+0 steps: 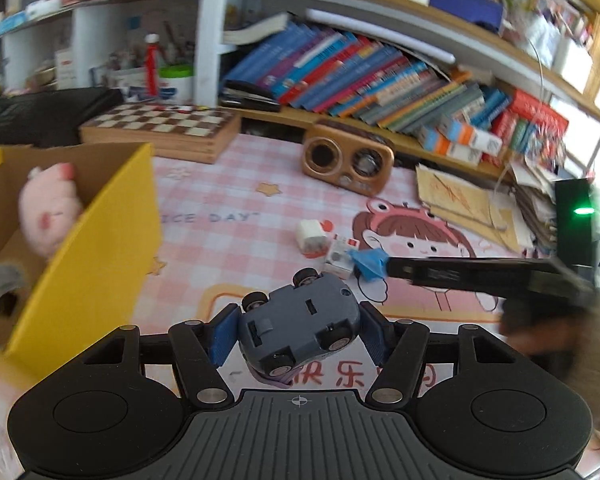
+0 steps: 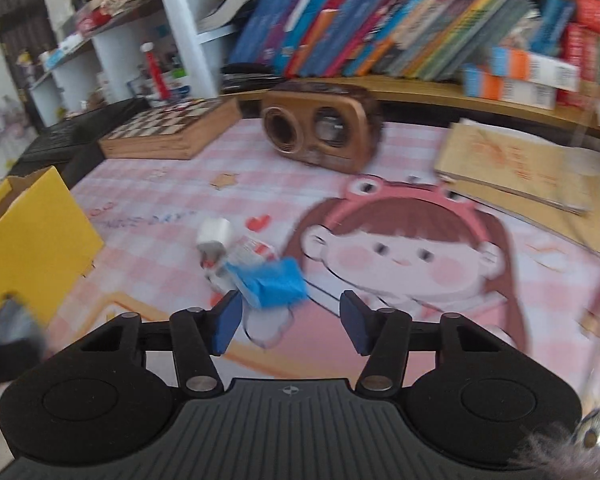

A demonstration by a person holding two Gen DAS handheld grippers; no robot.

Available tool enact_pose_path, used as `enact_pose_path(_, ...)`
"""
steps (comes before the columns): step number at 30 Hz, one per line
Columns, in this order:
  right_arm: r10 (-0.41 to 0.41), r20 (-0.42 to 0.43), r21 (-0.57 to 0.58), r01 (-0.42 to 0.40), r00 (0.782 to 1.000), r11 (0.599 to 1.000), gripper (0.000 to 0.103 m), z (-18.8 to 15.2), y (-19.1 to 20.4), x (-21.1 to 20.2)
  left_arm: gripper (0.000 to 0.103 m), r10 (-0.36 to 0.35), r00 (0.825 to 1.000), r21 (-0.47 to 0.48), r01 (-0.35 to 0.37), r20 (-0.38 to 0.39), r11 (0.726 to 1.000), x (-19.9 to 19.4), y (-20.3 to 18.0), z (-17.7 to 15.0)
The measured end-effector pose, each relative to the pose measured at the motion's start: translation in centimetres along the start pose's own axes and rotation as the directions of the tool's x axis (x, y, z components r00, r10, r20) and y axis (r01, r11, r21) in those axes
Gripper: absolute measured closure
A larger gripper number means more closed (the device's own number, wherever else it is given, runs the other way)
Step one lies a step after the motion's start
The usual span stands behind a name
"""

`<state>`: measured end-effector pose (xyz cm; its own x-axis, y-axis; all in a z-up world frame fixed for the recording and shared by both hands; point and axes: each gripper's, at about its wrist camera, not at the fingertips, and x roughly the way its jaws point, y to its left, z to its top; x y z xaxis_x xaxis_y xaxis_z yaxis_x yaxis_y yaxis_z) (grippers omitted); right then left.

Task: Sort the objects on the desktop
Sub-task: 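Close the left tool on the grey toy car, then grasp the blue plastic bag with the right tool while the left tool lifts the car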

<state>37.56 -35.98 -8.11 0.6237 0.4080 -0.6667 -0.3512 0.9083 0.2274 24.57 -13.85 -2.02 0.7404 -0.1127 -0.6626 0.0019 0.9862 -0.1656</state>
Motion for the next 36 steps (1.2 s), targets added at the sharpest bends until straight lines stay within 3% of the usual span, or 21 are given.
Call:
enact_pose_path(6,0.009,-0.046,-0.022,-0.010,0.999,1.000,0.052,0.7,0.0,2.9,0.040,0.021,1.000,-0.034,-0.020,0.017,0.999,-2.2,0.4,-0.3)
enact_pose_path(9,0.019,-0.056,-0.015,-0.020,0.998,1.000,0.058,0.7,-0.1,3.6,0.040,0.014,1.000,-0.039,-0.013,0.020,0.999,-2.5,0.3,-0.3)
enact_pose_path(15,0.030,-0.029,-0.010,-0.031,0.999,0.999,0.062,0.7,-0.3,3.3,0.040,0.008,1.000,-0.037,-0.007,0.026,0.999,-2.9,0.0,-0.4)
enact_pose_path(21,0.020,0.018,0.006,-0.020,1.000,1.000,0.062,0.3,0.0,0.5,0.040,-0.017,0.999,-0.027,0.018,0.044,0.999,-3.4,-0.5,-0.1)
enact_pose_path(36,-0.105,0.107,0.092,0.095,0.989,0.991,0.062,-3.8,2.9,-9.9,0.040,-0.114,0.989,0.024,0.112,0.090,0.993,-5.4,-1.4,-0.4)
